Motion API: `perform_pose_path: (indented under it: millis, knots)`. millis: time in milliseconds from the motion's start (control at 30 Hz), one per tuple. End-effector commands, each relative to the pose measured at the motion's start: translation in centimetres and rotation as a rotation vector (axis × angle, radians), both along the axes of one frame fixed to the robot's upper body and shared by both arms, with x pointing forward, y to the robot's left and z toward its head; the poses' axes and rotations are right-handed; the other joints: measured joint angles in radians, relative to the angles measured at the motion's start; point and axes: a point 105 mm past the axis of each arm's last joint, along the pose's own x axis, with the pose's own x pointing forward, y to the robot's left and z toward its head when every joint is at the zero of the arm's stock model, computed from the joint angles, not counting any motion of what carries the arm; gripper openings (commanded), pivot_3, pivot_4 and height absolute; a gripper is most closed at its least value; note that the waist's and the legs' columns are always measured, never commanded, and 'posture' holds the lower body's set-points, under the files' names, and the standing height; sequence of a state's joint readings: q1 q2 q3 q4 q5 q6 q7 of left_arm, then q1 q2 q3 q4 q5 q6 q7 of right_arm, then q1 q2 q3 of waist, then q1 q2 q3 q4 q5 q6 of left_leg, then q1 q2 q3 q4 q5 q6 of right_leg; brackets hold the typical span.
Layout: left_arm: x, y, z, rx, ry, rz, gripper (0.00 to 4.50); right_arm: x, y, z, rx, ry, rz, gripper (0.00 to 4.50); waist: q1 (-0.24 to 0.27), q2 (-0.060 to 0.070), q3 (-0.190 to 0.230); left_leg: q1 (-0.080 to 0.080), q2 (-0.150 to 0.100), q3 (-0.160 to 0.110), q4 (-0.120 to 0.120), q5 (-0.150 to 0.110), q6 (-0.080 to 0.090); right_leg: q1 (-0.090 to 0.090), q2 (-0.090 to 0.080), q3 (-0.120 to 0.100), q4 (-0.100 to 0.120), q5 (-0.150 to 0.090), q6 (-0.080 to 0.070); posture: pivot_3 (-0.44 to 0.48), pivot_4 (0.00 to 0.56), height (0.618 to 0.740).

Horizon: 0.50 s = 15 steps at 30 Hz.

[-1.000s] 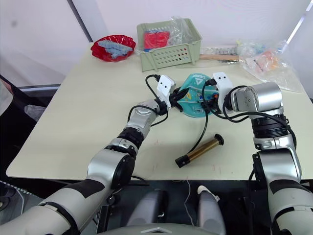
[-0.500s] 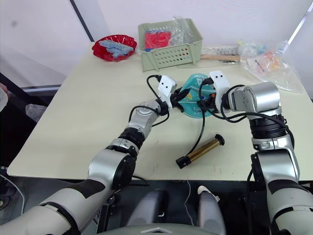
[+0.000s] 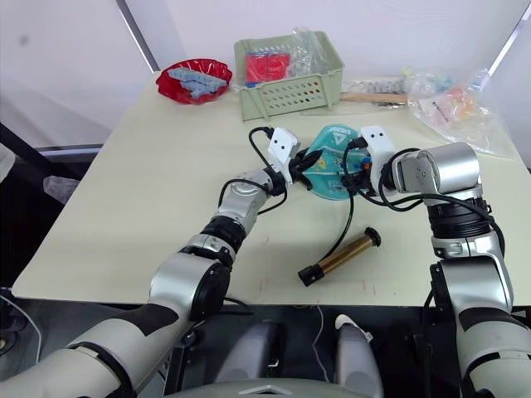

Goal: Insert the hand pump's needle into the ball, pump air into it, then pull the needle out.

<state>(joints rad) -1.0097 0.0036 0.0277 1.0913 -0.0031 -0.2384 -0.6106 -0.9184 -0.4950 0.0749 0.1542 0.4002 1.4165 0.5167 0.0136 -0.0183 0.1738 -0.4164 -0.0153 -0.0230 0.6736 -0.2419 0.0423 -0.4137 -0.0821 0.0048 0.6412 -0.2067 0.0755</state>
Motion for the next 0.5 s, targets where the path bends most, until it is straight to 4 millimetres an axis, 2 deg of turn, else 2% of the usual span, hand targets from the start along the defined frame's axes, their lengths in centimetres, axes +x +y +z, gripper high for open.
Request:
perform_pose_path:
  millis: [33, 500]
  knots:
    - [-0.71, -0.87, -2.03, 0.026, 0.066, -0.028, 0.02, 0.25, -0.38, 1.24, 0.011, -0.049, -0.013, 0.31, 0.000, 0.000, 0.000, 0.000, 0.000, 0.000, 0.000, 0.000, 0.000, 0.000, 0.000, 0.000, 0.000, 0.000, 0.000, 0.000, 0.150, 0.737]
    - [-0.73, -0.82, -2.18, 0.027, 0.070, -0.028, 0.02, 0.29, -0.39, 1.70, 0.029, -0.069, -0.011, 0.31, 0.000, 0.000, 0.000, 0.000, 0.000, 0.000, 0.000, 0.000, 0.000, 0.000, 0.000, 0.000, 0.000, 0.000, 0.000, 0.000, 0.150, 0.737]
